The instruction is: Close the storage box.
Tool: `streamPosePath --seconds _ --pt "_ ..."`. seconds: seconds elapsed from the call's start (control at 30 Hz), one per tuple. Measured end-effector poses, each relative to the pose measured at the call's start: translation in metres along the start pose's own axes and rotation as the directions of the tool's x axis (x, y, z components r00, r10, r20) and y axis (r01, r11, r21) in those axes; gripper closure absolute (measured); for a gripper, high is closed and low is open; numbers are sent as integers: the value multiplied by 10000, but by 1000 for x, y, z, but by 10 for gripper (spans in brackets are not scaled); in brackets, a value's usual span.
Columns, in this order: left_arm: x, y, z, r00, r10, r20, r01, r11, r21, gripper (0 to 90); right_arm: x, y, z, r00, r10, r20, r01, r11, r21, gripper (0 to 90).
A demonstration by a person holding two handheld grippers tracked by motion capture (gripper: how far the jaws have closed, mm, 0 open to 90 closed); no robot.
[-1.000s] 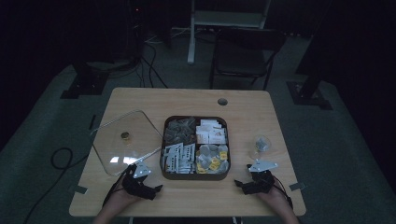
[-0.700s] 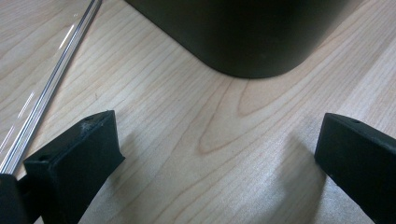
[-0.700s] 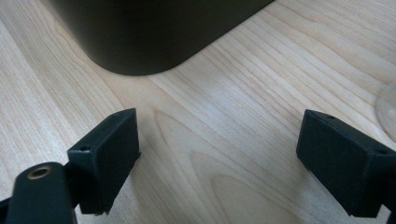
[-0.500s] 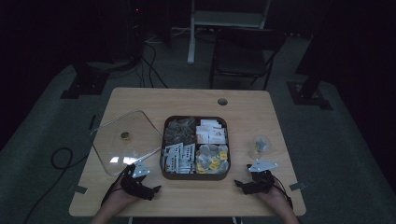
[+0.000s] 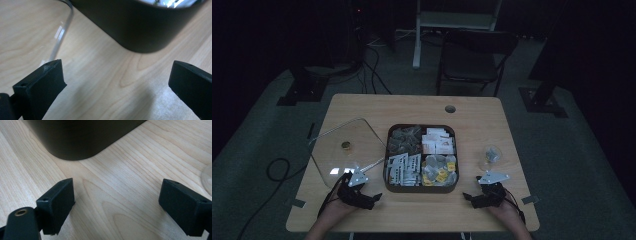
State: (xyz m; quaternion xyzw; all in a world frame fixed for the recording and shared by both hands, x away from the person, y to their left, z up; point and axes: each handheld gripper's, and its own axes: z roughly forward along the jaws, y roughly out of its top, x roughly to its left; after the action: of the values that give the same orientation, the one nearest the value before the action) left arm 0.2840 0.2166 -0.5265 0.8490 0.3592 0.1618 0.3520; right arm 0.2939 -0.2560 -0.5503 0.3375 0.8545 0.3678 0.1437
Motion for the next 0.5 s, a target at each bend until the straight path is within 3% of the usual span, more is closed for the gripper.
streamPosePath --seconds 0.03,0.1,0.27,0.5 --pt "2 1 -3 9993 -111 -359 105 9998 -182 8 0 0 0 10000 0 0 0 10000 2 128" --pt "5 3 -6 9977 -224 -641 204 9993 -327 8 0 0 0 10000 3 3 -3 10000 -2 128" --pt "17 8 -14 9931 -492 -1060 414 9963 -748 8 0 0 0 10000 -2 2 2 10000 -2 128" --pt "35 12 -19 9865 -942 -1342 788 9901 -1162 8 0 0 0 10000 7 4 -7 10000 1 129"
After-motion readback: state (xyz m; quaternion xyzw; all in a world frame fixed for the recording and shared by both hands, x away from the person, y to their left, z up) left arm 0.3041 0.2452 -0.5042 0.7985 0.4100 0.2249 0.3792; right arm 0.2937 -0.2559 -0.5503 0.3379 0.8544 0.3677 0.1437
